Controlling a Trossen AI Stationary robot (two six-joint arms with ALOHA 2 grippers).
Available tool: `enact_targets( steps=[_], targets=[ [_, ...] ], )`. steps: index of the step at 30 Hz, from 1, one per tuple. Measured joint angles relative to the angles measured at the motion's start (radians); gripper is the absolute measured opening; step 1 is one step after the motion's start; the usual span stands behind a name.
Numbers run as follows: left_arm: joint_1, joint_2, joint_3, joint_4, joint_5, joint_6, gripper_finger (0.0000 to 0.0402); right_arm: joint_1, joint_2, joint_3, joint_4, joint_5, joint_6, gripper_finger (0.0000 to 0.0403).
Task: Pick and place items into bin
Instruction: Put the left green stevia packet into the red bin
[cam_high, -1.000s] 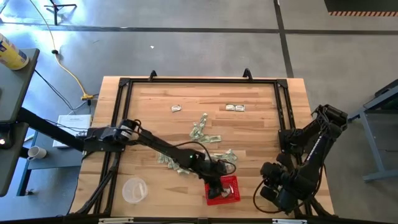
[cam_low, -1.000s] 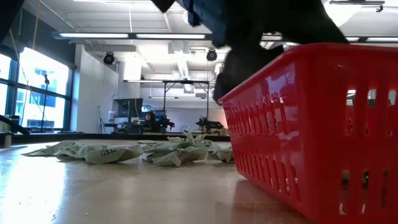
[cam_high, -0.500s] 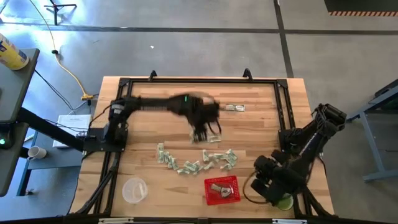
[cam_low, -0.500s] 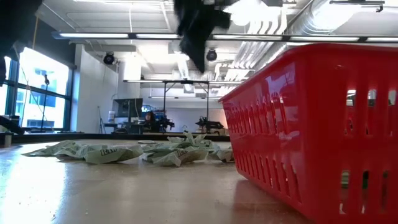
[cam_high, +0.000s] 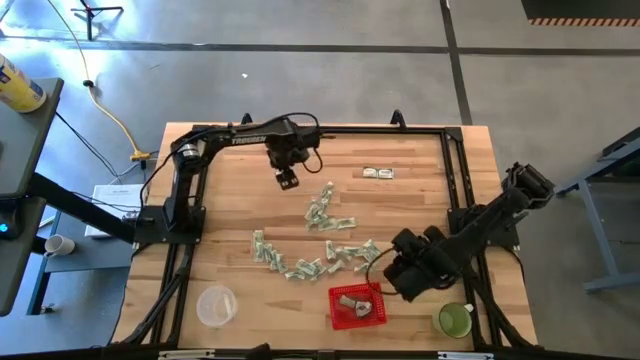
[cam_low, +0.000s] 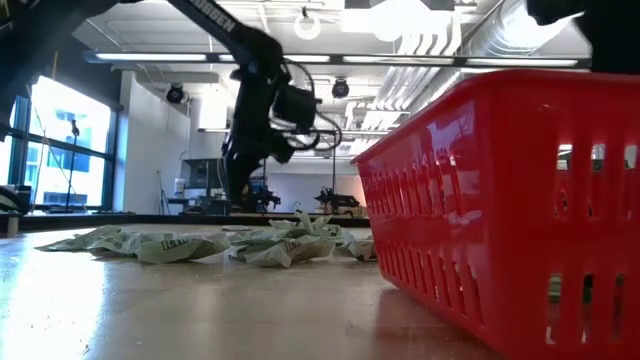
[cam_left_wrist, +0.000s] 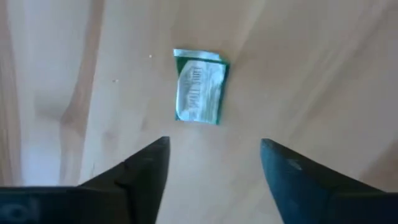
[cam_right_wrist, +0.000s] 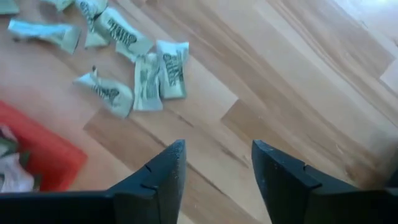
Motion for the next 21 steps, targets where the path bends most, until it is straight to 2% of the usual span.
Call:
enact_targets(
  steps=[4,9,15,21],
  targets=[
    [-0.003,0.000,-0.053,0.114,-0.002,0.021,0.0321,-0.061,0.000,0.000,0.027,-0.011,-0.051,0.0194],
    [0.009,0.000,-0.075,0.217,-0.002,0.078,0.0320,-0.113,0.000,0.000,0.073,-0.023,-0.098,0.0201],
    [0.067,0.000,-0.119,0.242,0.019,0.096,0.0285,-0.138,0.000,0.000,0.093,-0.037,-0.102,0.0196],
    [0.112,-0.004,-0.181,0.272,0.114,0.108,0.0221,-0.144,0.000,0.000,0.093,-0.035,-0.100,0.0186]
  ],
)
